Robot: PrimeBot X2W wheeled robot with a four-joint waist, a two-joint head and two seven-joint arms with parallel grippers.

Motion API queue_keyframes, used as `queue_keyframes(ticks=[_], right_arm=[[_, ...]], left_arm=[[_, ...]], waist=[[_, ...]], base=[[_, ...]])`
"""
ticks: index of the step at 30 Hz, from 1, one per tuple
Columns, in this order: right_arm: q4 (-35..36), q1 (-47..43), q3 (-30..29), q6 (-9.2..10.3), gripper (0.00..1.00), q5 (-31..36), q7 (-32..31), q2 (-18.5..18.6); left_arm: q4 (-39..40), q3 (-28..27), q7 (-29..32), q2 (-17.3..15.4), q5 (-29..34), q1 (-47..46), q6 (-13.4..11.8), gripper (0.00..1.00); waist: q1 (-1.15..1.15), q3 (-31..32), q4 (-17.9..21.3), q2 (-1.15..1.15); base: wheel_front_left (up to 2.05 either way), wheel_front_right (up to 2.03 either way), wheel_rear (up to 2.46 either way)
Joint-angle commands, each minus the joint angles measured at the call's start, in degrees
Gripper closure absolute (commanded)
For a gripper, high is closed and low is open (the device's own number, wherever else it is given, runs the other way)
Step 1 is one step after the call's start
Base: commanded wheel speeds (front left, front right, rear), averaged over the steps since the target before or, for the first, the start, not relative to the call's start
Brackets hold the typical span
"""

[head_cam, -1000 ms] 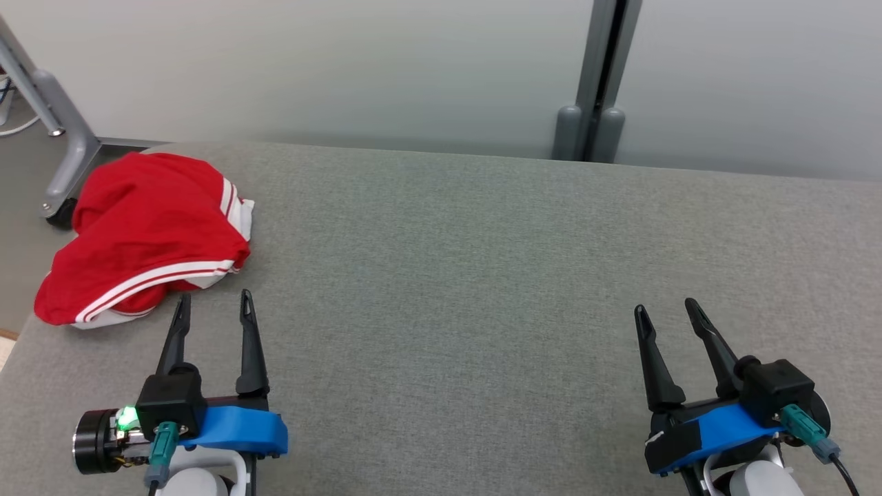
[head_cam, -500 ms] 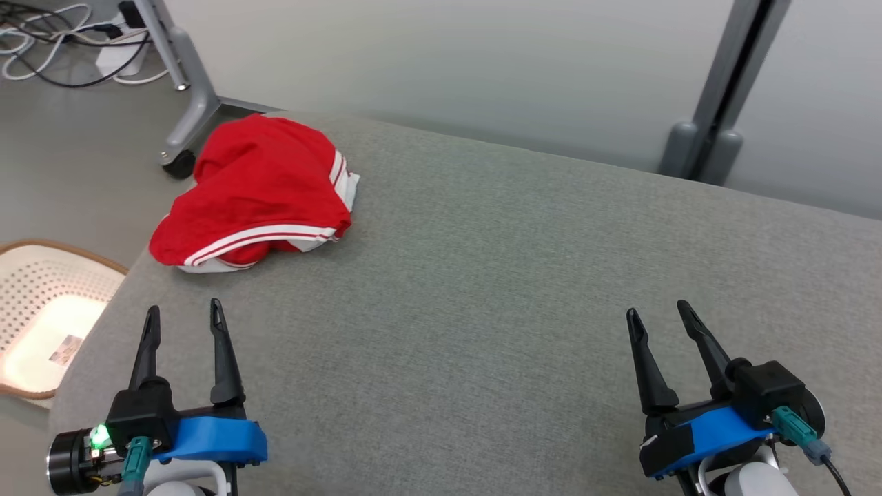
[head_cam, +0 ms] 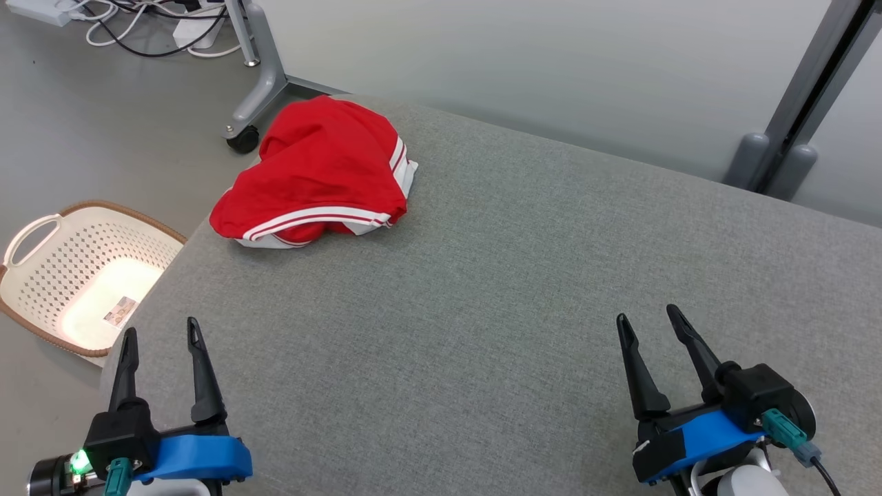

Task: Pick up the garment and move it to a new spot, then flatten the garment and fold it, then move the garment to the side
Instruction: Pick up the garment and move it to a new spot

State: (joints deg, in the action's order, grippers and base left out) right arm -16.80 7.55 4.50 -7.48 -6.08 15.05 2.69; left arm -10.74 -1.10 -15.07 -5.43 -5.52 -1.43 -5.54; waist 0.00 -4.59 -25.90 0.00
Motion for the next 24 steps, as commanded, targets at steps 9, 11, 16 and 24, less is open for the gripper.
queue_keyframes(ticks=[9,11,16,24], right_arm=[[0.56,1.13,-0.39,-0.02,0.00,1.77,0.14,0.36],[1.21,1.81,-0.75,-0.02,0.00,2.47,-0.05,0.36],[3.80,2.94,-1.86,-0.02,0.00,4.46,-0.93,0.37],[10.31,4.94,-2.45,-0.02,0.00,6.56,-2.57,1.33]], left_arm=[[1.91,-2.82,-0.17,-0.89,-1.45,-3.35,0.29,0.00],[2.05,-3.28,-0.16,-1.57,-1.54,-4.88,0.75,0.00],[1.83,-5.17,-0.16,-3.77,-2.37,-11.29,2.18,0.00],[-1.76,-8.31,-0.15,-7.98,-4.21,-23.72,3.82,0.00]], waist=[[0.00,-2.48,3.33,0.00],[0.00,-3.55,4.43,0.00],[0.00,-7.16,7.23,0.00],[0.00,-14.21,12.57,0.00]], base=[[0.00,0.00,0.00],[0.00,0.00,0.00],[0.00,0.00,0.00],[0.00,0.00,0.00]])
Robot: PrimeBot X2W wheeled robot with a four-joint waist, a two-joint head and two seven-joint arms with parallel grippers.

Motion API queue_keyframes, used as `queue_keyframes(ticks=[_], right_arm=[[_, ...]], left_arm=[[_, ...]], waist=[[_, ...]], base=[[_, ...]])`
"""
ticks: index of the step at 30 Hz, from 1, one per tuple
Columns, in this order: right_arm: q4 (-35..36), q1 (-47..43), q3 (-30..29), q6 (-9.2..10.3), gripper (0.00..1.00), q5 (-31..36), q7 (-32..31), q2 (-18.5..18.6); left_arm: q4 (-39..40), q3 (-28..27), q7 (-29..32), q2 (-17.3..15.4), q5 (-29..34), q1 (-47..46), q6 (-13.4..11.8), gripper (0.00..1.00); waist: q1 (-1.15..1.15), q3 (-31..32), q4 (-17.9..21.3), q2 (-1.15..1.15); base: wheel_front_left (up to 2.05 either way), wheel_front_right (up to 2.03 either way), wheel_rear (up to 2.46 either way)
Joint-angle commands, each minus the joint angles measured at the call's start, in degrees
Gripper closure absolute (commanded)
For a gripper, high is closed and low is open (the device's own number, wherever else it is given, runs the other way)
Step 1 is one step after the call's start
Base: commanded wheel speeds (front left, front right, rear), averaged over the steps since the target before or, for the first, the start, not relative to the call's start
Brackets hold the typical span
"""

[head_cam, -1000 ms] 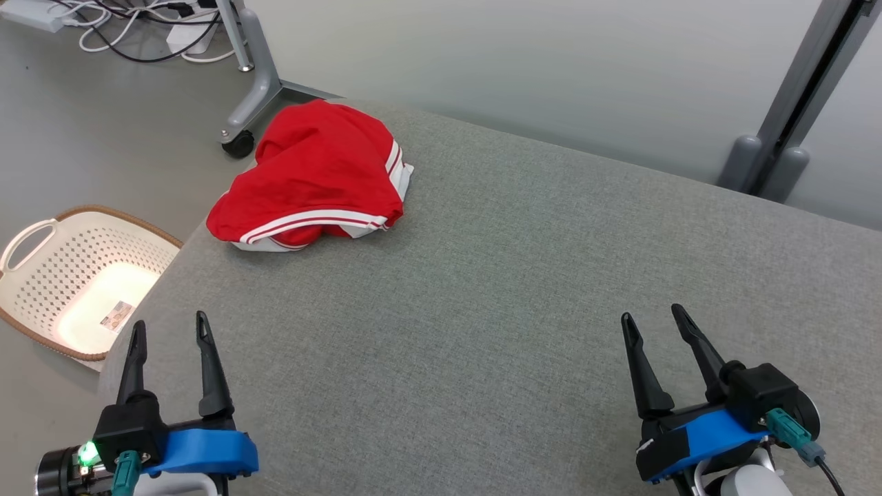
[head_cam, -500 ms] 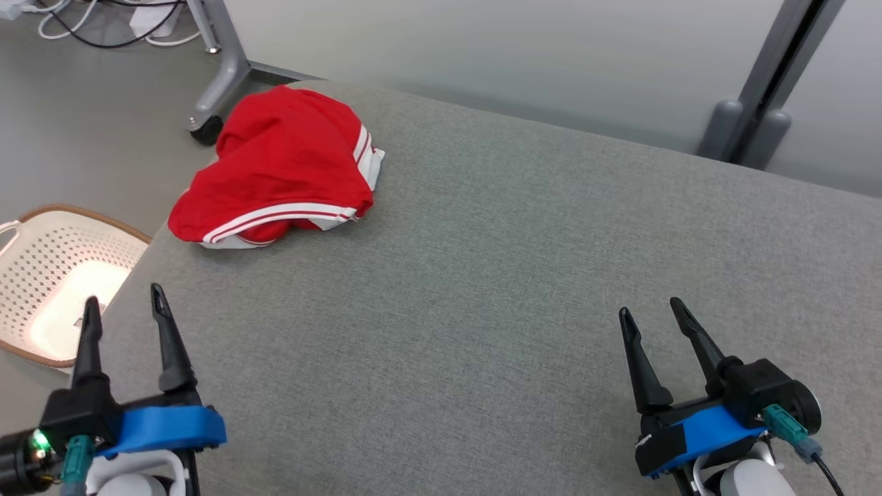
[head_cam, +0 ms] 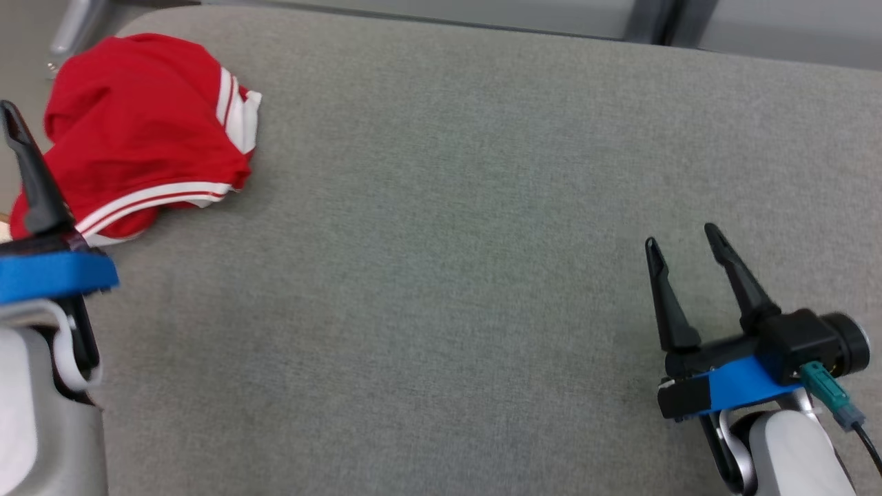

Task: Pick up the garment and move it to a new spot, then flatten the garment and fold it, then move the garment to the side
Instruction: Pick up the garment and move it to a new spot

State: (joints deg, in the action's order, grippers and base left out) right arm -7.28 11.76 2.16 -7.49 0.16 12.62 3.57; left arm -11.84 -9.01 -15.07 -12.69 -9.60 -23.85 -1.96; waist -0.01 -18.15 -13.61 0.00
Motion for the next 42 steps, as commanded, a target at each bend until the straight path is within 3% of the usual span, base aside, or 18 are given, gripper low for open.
queue_keyframes(ticks=[1,7,13,19,24,33,34,35,42], right_arm=[[1.77,0.93,-0.30,-0.01,0.00,0.37,-0.41,0.56],[7.81,1.95,-1.36,-0.01,0.00,0.92,-1.96,1.60],[11.64,1.63,-2.70,-0.01,0.00,0.78,-3.17,2.30],[13.26,1.29,-3.49,-0.01,0.00,0.57,-3.44,2.76],[13.84,1.35,-4.07,-0.01,0.00,0.65,-3.79,2.97],[13.95,1.77,-3.23,-0.01,0.00,0.80,-4.07,2.79],[13.89,1.82,-3.17,-0.01,0.00,0.68,-3.95,2.79],[13.82,1.84,-3.00,-0.01,0.00,0.60,-3.84,2.74],[12.12,1.93,-2.89,-0.01,0.00,0.16,-2.87,2.23]], left_arm=[[-1.25,-0.61,-0.15,-1.18,-0.62,-3.35,0.44,0.00],[-8.21,-2.18,1.17,-5.51,-2.21,-13.49,1.70,0.00],[-17.17,-1.67,6.53,-7.98,-3.50,-20.53,2.78,0.00],[-23.99,-1.38,14.11,-7.65,-4.97,-22.74,2.02,0.00],[-29.68,-0.55,25.45,-6.94,-7.79,-23.07,4.02,0.00],[-33.23,0.35,36.25,-7.28,-10.19,-23.44,5.62,0.00],[-33.43,0.30,36.46,-7.57,-10.25,-23.50,5.82,0.64],[-33.83,0.26,36.50,-7.82,-10.48,-23.51,5.96,1.00],[-35.18,1.01,32.09,-9.49,-9.56,-24.31,6.35,1.00]], waist=[[0.01,-1.53,0.85,0.00],[0.01,-6.71,4.17,0.00],[0.01,-10.12,5.87,0.00],[0.01,-11.15,6.18,0.00],[0.01,-11.16,5.90,0.00],[0.01,-10.64,6.30,0.00],[0.01,-10.55,6.48,0.00],[0.01,-10.42,6.69,0.00],[0.01,-8.32,7.67,0.00]], base=[[0.00,0.00,0.00],[0.00,0.00,0.00],[0.00,0.00,0.00],[0.00,0.00,0.00],[0.00,0.00,0.00],[0.00,0.00,0.00],[0.00,0.00,0.00],[0.00,0.00,0.00],[0.00,0.00,0.00]])
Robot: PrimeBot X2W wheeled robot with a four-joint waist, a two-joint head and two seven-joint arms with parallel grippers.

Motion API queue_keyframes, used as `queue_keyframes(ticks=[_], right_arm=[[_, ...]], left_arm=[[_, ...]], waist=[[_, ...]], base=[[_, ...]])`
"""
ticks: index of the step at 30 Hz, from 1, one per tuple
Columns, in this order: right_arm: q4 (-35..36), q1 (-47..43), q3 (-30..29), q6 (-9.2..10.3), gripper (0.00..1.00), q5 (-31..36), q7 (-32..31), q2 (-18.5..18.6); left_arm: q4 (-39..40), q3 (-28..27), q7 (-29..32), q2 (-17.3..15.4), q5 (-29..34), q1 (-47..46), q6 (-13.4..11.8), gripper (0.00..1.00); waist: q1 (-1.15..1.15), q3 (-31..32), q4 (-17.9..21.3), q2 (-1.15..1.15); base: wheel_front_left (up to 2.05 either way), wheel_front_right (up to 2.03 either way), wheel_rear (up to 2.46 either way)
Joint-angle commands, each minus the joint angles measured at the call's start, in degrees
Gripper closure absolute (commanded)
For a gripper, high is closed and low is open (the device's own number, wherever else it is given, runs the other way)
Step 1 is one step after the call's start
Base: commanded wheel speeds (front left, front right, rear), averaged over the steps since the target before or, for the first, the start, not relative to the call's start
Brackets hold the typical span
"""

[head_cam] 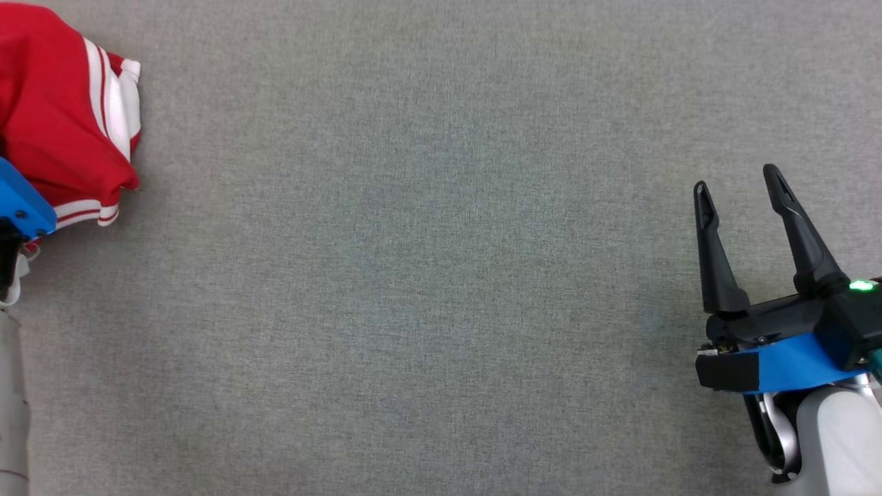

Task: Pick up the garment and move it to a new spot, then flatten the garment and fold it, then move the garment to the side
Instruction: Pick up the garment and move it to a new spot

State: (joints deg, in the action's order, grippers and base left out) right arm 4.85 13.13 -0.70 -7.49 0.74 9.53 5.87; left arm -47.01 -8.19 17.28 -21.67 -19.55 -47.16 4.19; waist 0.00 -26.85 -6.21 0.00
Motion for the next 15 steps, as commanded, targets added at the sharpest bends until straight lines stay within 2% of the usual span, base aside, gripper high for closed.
queue_keyframes(ticks=[1,10,15], right_arm=[[-0.37,0.55,0.05,-0.01,0.00,-0.47,0.34,-0.23],[-4.70,0.71,1.34,-0.01,0.00,-1.39,2.37,-1.75],[-7.08,0.57,2.02,-0.01,0.00,-2.10,3.54,-2.53]], left_arm=[[0.04,0.37,-1.18,-0.90,0.61,-1.23,0.27,1.00],[2.22,2.76,-10.95,-4.81,3.13,-4.38,1.69,1.00],[6.47,4.58,-16.82,-6.59,4.85,-7.50,2.19,1.00]], waist=[[0.00,0.85,0.36,0.00],[0.00,6.20,1.27,0.00],[0.00,8.89,2.87,0.00]], base=[[0.00,0.00,0.00],[0.00,0.00,0.00],[0.00,0.00,0.00]])
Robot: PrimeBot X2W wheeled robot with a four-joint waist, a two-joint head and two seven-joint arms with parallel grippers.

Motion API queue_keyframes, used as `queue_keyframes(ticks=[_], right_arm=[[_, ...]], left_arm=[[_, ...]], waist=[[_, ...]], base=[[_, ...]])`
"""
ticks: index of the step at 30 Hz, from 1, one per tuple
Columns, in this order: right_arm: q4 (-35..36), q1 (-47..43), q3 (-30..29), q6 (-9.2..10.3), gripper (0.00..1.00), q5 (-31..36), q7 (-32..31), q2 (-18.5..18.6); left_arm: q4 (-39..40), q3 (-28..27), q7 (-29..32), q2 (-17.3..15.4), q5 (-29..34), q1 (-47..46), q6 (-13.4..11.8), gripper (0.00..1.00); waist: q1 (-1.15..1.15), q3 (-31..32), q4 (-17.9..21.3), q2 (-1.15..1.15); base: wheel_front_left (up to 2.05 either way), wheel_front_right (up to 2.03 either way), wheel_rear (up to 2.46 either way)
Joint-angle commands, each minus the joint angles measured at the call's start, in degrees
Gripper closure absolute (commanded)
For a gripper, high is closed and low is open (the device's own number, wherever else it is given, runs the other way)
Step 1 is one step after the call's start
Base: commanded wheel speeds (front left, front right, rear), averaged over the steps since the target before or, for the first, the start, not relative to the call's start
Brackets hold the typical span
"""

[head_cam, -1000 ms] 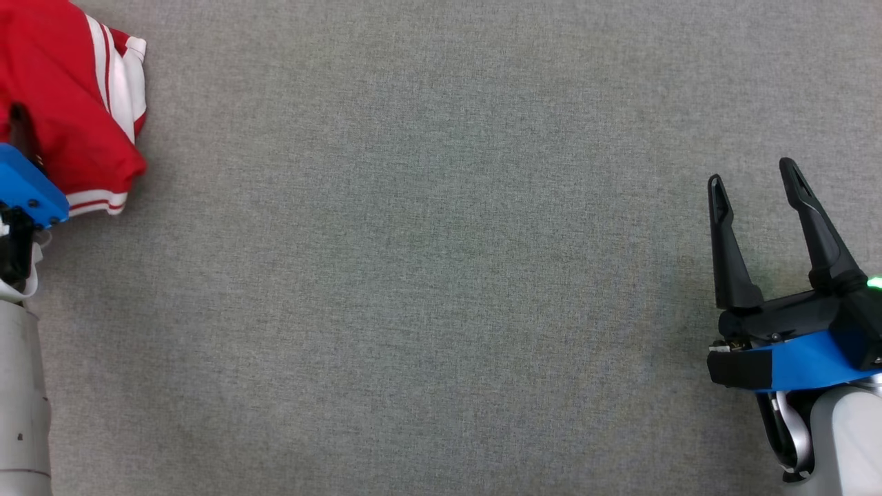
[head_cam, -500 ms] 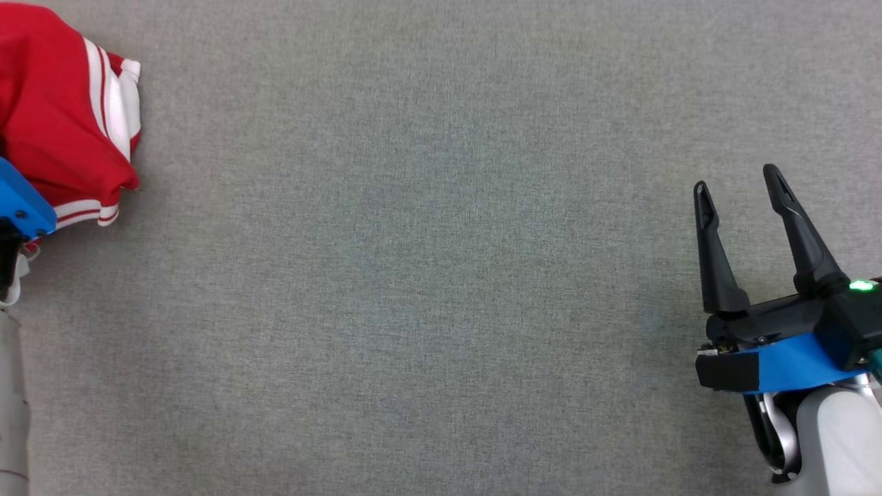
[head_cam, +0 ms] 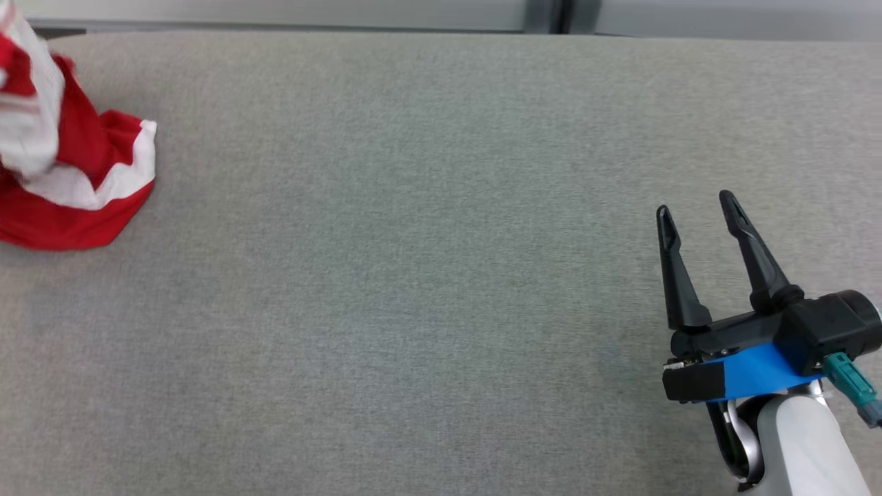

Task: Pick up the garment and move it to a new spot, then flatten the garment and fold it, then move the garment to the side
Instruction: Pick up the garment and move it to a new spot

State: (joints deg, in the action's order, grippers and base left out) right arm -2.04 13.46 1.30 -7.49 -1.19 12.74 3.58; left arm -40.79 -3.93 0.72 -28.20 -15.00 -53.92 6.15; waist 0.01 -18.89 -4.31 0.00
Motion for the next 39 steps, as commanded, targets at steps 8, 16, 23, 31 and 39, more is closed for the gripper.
queue_keyframes(ticks=[8,16,23,31,39], right_arm=[[-2.57,0.32,-0.16,-0.01,0.00,-1.35,1.75,-0.68],[-4.77,1.80,1.58,-0.01,0.00,-5.04,2.43,-0.69],[-4.24,2.69,2.70,-0.01,0.00,-7.61,2.49,-0.70],[-3.56,2.86,2.44,-0.01,0.00,-9.20,2.49,-0.69],[-3.33,2.66,1.69,-0.01,0.00,-9.16,2.50,-0.70]], left_arm=[[11.95,4.85,-5.61,1.90,3.23,-5.27,0.19,1.00],[22.06,13.51,-4.04,7.13,4.71,-8.44,0.85,1.00],[26.26,21.30,-2.62,12.18,4.60,-10.12,1.16,1.00],[27.63,28.25,-3.55,15.30,3.56,-6.24,1.33,1.00],[23.01,32.22,-6.63,15.83,1.00,6.19,1.20,1.00]], waist=[[-0.01,3.39,5.68,0.00],[-0.01,3.72,12.52,0.00],[-0.01,2.56,18.42,0.00],[-0.01,1.35,20.90,0.00],[-0.01,1.91,20.25,0.00]], base=[[0.00,0.00,0.00],[0.00,0.00,0.00],[0.00,0.00,0.00],[0.00,0.00,0.00],[0.00,0.00,0.00]])
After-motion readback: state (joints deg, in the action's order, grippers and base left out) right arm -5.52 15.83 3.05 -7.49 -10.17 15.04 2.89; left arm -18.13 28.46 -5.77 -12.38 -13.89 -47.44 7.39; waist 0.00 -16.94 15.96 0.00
